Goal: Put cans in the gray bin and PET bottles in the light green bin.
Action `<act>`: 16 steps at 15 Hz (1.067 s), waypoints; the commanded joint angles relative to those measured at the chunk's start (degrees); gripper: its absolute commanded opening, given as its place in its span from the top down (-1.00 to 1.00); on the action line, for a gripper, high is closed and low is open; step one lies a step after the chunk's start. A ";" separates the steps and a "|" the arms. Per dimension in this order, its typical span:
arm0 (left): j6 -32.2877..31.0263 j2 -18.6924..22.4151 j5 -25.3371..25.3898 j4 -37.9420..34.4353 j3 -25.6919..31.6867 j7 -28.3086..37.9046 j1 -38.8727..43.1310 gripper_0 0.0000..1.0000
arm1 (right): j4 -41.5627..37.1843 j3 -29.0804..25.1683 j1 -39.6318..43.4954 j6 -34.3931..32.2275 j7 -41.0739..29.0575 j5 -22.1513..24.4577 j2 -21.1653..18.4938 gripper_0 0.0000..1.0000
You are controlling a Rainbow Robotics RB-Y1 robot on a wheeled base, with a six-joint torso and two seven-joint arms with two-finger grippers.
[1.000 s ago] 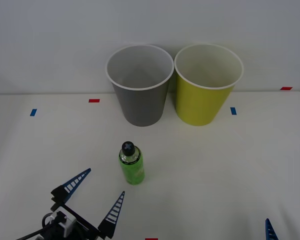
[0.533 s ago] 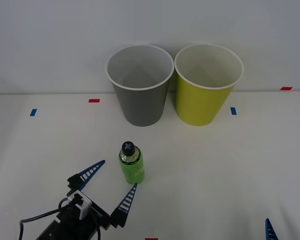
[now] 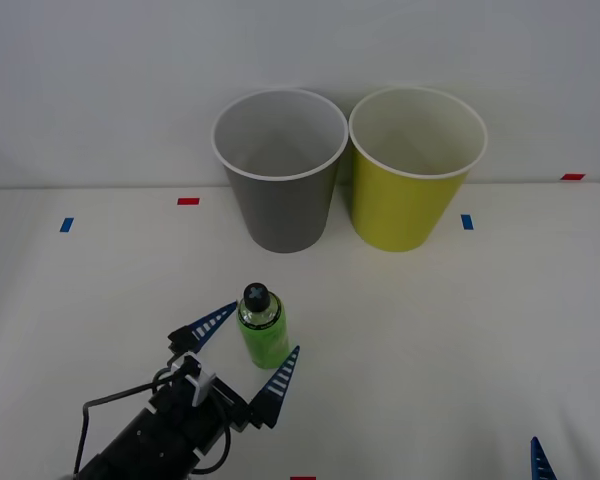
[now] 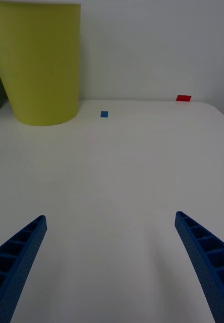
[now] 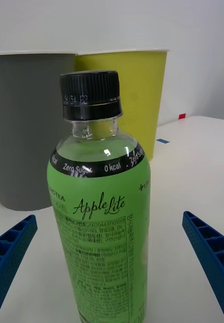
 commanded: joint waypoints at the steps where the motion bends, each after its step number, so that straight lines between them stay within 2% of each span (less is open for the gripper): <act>1: 2.22 -2.10 0.74 0.12 -0.04 0.02 -1.90 -1.00 | 0.00 0.00 0.00 0.00 0.00 0.00 0.00 -0.76; 12: 4.41 -1.66 1.71 0.03 -0.04 -0.16 -4.36 -0.97 | 0.00 0.00 0.00 0.00 0.00 0.00 0.00 -0.76; 13: 4.41 -1.75 1.36 0.03 -0.04 -0.16 -4.36 -0.07 | 0.00 0.00 0.00 0.00 0.00 0.00 0.00 -0.76; 14: 4.50 -1.75 1.18 0.03 -0.04 -0.25 -4.45 1.00 | 0.00 0.00 0.00 0.00 0.00 0.00 0.00 -0.76; 16: 4.41 -1.75 1.01 0.03 -0.04 -0.25 -4.54 1.00 | 0.00 0.00 0.00 0.00 0.00 0.00 0.00 -0.76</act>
